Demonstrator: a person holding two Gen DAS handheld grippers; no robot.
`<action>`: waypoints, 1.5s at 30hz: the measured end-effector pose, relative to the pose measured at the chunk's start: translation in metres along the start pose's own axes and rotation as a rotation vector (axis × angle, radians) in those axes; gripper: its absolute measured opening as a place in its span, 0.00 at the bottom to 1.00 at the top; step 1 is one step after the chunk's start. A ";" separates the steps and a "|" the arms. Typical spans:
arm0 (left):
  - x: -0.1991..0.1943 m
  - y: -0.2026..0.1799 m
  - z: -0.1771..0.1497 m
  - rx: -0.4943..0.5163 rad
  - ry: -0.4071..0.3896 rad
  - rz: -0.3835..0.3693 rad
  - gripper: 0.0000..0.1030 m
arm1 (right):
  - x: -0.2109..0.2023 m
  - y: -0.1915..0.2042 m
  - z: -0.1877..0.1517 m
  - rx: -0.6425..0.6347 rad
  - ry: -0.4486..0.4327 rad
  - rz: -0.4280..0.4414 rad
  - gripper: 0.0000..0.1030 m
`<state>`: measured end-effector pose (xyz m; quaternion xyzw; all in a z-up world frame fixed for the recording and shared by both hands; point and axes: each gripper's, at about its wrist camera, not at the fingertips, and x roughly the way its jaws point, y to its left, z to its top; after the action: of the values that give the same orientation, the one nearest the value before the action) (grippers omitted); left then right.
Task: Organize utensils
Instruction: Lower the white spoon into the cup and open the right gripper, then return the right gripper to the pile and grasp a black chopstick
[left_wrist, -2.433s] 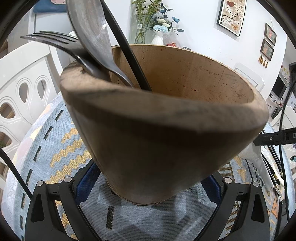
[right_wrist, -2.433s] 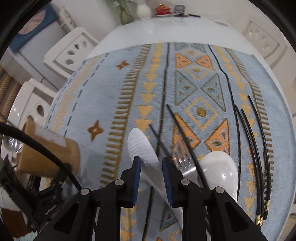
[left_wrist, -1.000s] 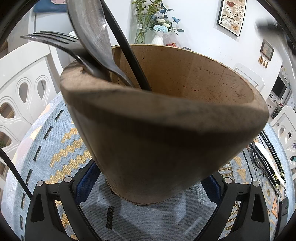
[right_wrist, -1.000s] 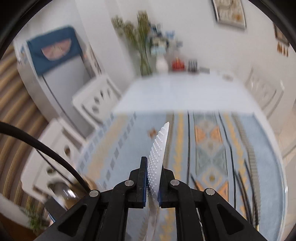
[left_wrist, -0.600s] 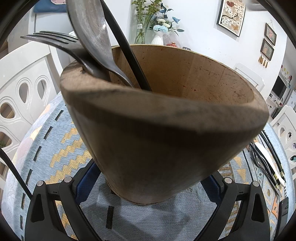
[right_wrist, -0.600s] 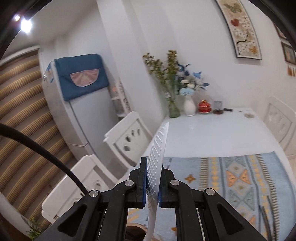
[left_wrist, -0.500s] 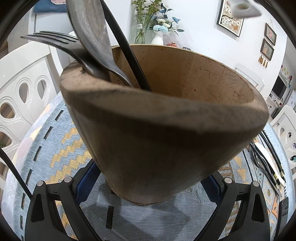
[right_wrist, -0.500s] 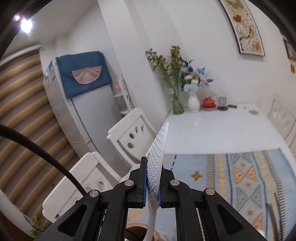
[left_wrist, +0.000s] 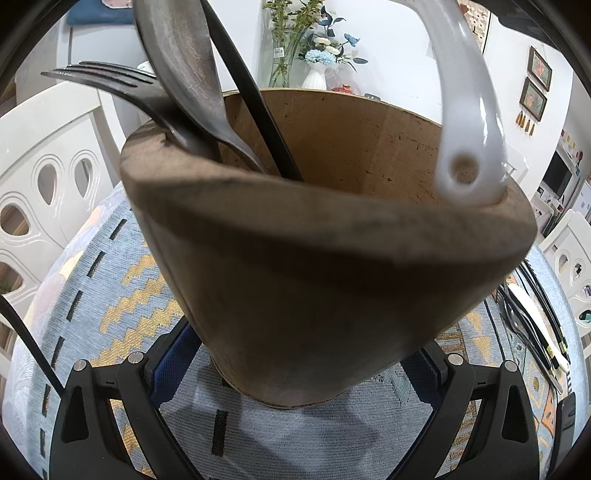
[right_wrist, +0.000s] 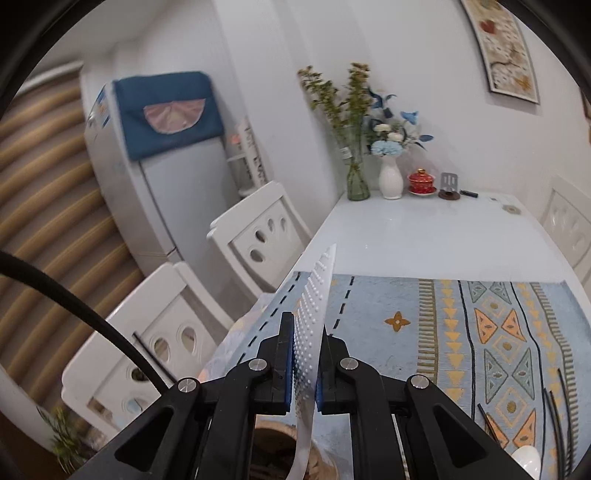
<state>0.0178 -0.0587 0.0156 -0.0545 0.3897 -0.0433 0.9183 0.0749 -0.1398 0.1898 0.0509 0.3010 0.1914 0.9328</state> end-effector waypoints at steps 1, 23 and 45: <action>0.000 0.000 0.000 0.000 0.000 0.000 0.96 | 0.000 0.002 -0.001 -0.012 0.002 0.004 0.07; 0.002 0.003 0.002 0.000 0.001 0.000 0.96 | -0.019 -0.009 0.018 0.073 0.156 0.274 0.32; 0.001 0.004 0.003 -0.001 0.003 0.000 0.96 | -0.072 -0.169 0.009 0.203 0.270 -0.164 0.35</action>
<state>0.0207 -0.0546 0.0166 -0.0547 0.3909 -0.0430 0.9178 0.0815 -0.3228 0.2008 0.0938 0.4445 0.0884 0.8865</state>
